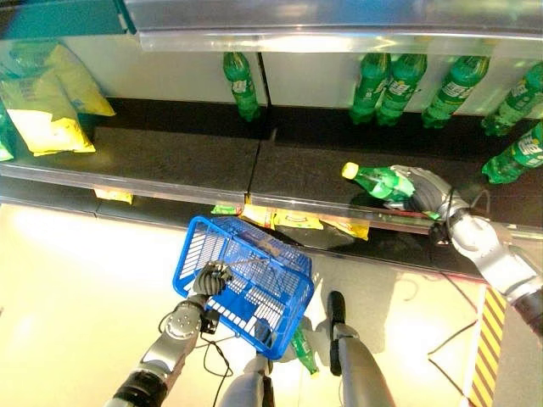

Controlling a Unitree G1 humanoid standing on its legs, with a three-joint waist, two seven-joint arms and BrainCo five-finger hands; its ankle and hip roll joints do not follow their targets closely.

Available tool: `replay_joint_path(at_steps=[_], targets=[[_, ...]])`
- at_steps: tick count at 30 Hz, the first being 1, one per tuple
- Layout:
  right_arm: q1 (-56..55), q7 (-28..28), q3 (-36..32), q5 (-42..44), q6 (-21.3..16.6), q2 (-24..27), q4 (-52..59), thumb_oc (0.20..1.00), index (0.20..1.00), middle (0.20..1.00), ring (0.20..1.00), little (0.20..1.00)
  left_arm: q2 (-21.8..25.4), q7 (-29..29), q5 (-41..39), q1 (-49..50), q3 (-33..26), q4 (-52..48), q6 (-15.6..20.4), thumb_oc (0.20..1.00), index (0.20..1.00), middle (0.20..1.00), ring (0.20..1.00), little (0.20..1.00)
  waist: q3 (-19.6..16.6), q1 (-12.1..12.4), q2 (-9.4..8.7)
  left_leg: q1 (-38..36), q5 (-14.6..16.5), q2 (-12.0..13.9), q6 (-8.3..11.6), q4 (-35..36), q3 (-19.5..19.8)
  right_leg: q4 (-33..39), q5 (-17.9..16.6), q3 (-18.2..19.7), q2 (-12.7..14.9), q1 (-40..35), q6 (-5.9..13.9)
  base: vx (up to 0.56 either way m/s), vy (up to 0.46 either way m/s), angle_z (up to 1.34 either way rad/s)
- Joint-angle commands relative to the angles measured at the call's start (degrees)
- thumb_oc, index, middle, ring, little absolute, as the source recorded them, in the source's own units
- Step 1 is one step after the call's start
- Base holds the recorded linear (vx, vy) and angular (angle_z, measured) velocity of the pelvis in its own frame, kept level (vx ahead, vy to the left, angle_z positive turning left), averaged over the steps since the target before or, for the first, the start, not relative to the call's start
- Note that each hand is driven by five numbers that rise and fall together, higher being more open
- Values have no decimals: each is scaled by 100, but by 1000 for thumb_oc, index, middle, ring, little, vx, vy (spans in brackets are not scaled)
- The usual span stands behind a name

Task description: Pick up the snacks into the basket

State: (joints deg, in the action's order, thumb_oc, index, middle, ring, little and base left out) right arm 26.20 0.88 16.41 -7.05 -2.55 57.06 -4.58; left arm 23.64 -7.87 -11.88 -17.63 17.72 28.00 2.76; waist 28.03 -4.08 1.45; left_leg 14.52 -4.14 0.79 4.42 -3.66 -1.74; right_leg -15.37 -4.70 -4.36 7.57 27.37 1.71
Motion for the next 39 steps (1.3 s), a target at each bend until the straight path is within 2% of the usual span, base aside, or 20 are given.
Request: replay_joint_path(at_steps=[1, 4, 7, 9, 10, 14, 15, 18, 20, 25, 29, 32, 35, 39], targets=[[-438, 235, -428, 600, -466, 172, 886, 200, 200, 200, 200, 200, 394, -61, 406, -26, -168, -14, 229, 200, 200, 200, 200, 200, -546, -128, -585, 456, 293, 210, 131, -625, 74, 64, 262, 346, 205, -144, 724, 8, 21, 12], [-777, 568, -409, 940, -553, 323, 1422, 200, 200, 200, 200, 200, 413, -125, 591, -256, -101, 129, 183, 200, 200, 200, 200, 200, -603, -164, -745, 436, 314, 247, 139, -641, 69, 97, 242, 339, 180, -192, 734, 2, 18, 4], [-1005, 779, -367, 1201, -579, 360, 1648, 200, 200, 200, 200, 200, 408, -169, 616, -405, -45, 179, 185, 200, 200, 200, 200, 200, -629, -179, -811, 426, 319, 262, 141, -648, 61, 118, 227, 353, 164, -206, 738, 3, 30, -3], [-1355, 1070, -124, 1578, -510, 194, 1735, 200, 200, 200, 200, 200, 421, -248, 588, -625, 10, 122, 220, 200, 200, 200, 200, 200, -642, -194, -896, 435, 324, 264, 144, -671, 53, 149, 205, 373, 152, -234, 747, -12, 43, -7], [-1496, 1352, 236, 1672, -392, -31, 1602, 200, 200, 200, 200, 200, 372, -278, 539, -786, 86, 33, 263, 200, 200, 200, 200, 200, -637, -194, -929, 433, 313, 268, 148, -662, 49, 188, 188, 373, 145, -252, 748, -11, 38, -5], [-1492, 1318, 558, 1682, -230, -425, 1113, 200, 200, 200, 200, 200, 317, -330, 491, -918, 146, -62, 277, 200, 200, 200, 200, 200, -630, -192, -941, 441, 293, 267, 147, -633, 58, 223, 178, 372, 138, -260, 744, -3, 2, -1], [-1414, 1316, 908, 1627, -98, -968, 376, 200, 200, 200, 200, 200, 228, -407, 465, -1045, 257, -317, 308, 200, 200, 200, 200, 200, -606, -163, -922, 464, 276, 262, 142, -620, 69, 230, 162, 358, 146, -238, 735, 0, 0, 0], [-1184, 1016, 1289, 1805, 126, -2070, -884, 200, 200, 200, 200, 200, 90, -480, 342, -1180, 472, -807, 388, 200, 200, 200, 200, 200, -566, -106, -850, 493, 243, 241, 135, -588, 76, 254, 140, 352, 162, -207, 726, -27, 17, -5], [-953, 773, 1506, 2249, 222, -2840, -1678, 200, 200, 200, 200, 200, -6, -504, 215, -1221, 655, -1201, 436, 200, 200, 200, 200, 200, -508, -54, -784, 500, 250, 221, 126, -588, 86, 231, 148, 361, 165, -193, 715, 0, 0, 0], [-175, 309, 1963, 2799, 294, -3911, -2947, 200, 200, 200, 200, 200, -180, -449, 13, -1360, 1156, -1724, 449, 200, 200, 200, 200, 200, -433, 91, -644, 558, 201, 171, 103, -567, 113, 227, 104, 364, 194, -129, 704, -4, 2, -1], [379, 45, 2260, 2805, 332, -4462, -3626, 200, 200, 200, 200, 200, -287, -401, -78, -1519, 1538, -2056, 425, 200, 200, 200, 200, 200, -384, 192, -541, 588, 172, 146, 97, -543, 140, 238, 96, 339, 215, -122, 698, -3, 1, 1], [697, -165, 2263, 3134, 373, -4824, -4122, 200, 200, 200, 200, 200, -329, -323, -213, -1623, 1780, -2329, 424, 200, 200, 200, 200, 200, -374, 269, -468, 601, 163, 129, 89, -515, 165, 261, 86, 322, 226, -116, 698, 0, 0, 3], [951, -314, 2125, 3588, 378, -5006, -4388, 200, 200, 200, 200, 200, -327, -174, -317, -1669, 2064, -2605, 395, 200, 200, 200, 200, 200, -363, 325, -415, 615, 158, 116, 86, -503, 183, 268, 86, 297, 239, -116, 705, 1, -9, 5], [1201, -417, 1991, 3734, 348, -5094, -4704, 200, 200, 200, 200, 200, -274, 46, -391, -1705, 2360, -2822, 371, 200, 200, 200, 200, 200, -336, 381, -353, 627, 150, 100, 88, -488, 213, 242, 103, 271, 249, -95, 702, -2, -9, 8]])
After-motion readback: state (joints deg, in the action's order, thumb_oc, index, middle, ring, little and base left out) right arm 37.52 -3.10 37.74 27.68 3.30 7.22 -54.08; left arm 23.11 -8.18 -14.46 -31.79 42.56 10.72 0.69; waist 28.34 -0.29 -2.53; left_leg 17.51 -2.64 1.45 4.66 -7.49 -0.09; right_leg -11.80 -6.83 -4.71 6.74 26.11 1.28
